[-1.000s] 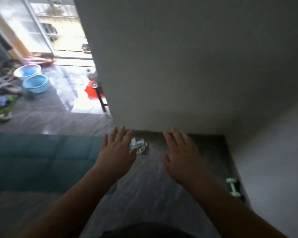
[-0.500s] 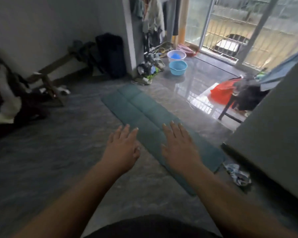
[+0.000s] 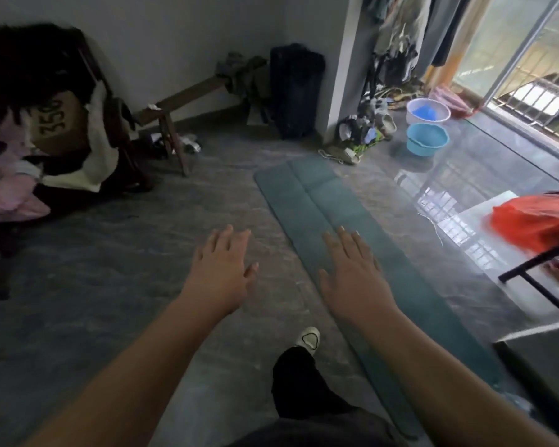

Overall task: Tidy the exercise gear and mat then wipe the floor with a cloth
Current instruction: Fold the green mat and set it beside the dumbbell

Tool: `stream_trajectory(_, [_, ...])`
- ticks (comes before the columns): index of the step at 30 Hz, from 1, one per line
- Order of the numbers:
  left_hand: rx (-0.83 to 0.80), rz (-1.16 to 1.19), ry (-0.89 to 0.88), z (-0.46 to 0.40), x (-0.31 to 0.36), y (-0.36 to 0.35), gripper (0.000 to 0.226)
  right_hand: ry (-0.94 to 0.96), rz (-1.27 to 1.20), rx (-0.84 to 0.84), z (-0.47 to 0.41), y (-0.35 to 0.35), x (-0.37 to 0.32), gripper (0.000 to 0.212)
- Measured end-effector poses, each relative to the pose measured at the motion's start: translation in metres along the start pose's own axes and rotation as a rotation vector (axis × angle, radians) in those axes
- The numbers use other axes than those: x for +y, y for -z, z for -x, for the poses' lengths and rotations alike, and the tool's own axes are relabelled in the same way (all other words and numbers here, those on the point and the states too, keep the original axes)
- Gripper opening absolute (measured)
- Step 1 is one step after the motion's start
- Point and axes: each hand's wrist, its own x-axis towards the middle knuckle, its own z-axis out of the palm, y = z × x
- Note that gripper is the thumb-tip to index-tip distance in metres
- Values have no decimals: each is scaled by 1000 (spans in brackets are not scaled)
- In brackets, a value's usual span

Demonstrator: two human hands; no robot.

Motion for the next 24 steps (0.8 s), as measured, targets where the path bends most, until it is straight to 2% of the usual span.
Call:
stream_trajectory(6, [-57, -17, -20, -142, 11, 6, 68, -24, -48, -25, -125, 0, 31, 69])
stream_trajectory(14, [-130, -31, -115, -300, 35, 29, 69, -177, -93, -61, -253, 25, 80, 69])
stream_trajectory(18, [-201, -60, -264, -376, 63, 22, 68, -312, -91, -31, -290, 33, 107, 70])
stream_trajectory(24, [-304, -132, -548, -495, 113, -7, 69, -611, -163, 50, -330, 25, 138, 68])
